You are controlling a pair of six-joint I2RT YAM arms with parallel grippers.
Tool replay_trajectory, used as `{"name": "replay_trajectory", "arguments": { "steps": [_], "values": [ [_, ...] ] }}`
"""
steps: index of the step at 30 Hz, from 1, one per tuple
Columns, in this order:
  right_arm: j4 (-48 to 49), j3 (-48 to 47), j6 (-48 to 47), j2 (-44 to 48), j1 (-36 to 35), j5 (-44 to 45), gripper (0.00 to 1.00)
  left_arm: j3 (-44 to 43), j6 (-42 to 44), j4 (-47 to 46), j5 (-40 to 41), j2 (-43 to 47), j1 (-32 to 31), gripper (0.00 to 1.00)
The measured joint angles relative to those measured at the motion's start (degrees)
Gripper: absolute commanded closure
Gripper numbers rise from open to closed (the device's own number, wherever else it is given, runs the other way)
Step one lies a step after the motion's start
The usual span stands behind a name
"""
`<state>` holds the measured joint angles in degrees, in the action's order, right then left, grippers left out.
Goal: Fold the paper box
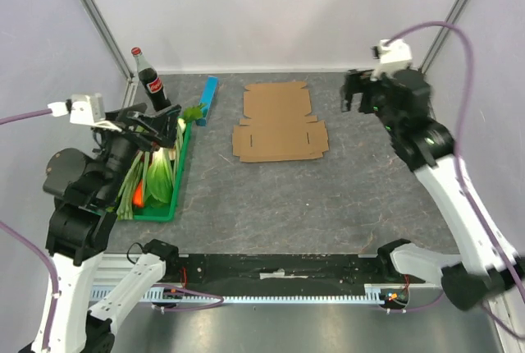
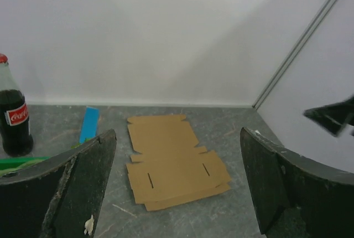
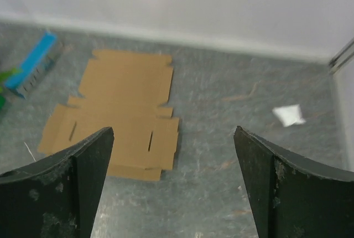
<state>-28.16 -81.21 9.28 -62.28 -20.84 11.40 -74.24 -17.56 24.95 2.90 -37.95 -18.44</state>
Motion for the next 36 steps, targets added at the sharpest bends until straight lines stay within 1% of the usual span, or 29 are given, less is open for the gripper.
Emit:
{"name": "replay_trajectory", "arguments": {
  "steps": [4,7,8,11,14,17,19,23,26,30,33,34,35,36],
  "values": [
    [2.36,2.75,2.27,-12.96,0.13,-3.21,0.02,2.86,-0.09,0.33,-2.58,-1.60,0.00,0.01],
    [6.14,5.20,5.68,-21.84,2.91,-11.23,0.02,5.18,-0.15,1.33,-4.98,-2.56,0.00,0.01],
    [8.09,6.69,7.69,-24.30,5.27,-15.41,0.02,5.86,-0.17,1.88,-5.77,-2.73,0.00,0.01],
    [13.33,9.20,13.03,-29.49,12.52,-24.30,0.02,7.85,-0.33,3.08,-8.35,-2.73,0.00,0.01],
    [21.31,12.33,19.12,-33.77,19.43,-33.14,0.07,10.19,-0.33,3.78,-10.62,-1.99,0.00,0.01],
    [30.18,16.31,25.07,-37.42,24.13,-41.29,0.10,12.87,-0.61,4.07,-12.87,-0.81,0.00,0.02],
    [33.57,17.00,27.36,-40.83,25.86,-44.89,0.10,15.32,-1.33,3.41,-14.64,0.07,0.00,0.02],
    [33.92,17.05,27.50,-45.44,25.70,-46.82,0.10,21.94,-4.00,2.05,-19.12,0.83,0.00,0.04],
    [34.21,18.49,27.15,-45.90,24.59,-47.65,0.11,26.95,-6.62,1.09,-22.53,1.25,0.00,0.04],
    [38.64,23.98,27.82,-45.66,22.01,-47.84,0.16,32.79,-10.69,-1.40,-26.10,2.51,0.00,0.06],
    [42.99,28.44,29.55,-45.66,19.91,-49.05,0.26,36.06,-14.16,-4.63,-27.71,3.34,0.00,0.08],
    [44.76,29.24,30.05,-45.64,19.37,-49.57,0.41,36.85,-15.28,-5.40,-28.13,3.48,-0.02,0.08],
    [46.21,29.88,30.42,-45.68,18.99,-49.62,0.53,37.70,-16.55,-6.45,-28.39,3.58,-0.13,0.07],
    [47.58,30.64,30.84,-45.70,18.73,-49.79,0.67,39.23,-18.51,-8.70,-28.37,3.78,-0.59,0.07]
  ]
}}
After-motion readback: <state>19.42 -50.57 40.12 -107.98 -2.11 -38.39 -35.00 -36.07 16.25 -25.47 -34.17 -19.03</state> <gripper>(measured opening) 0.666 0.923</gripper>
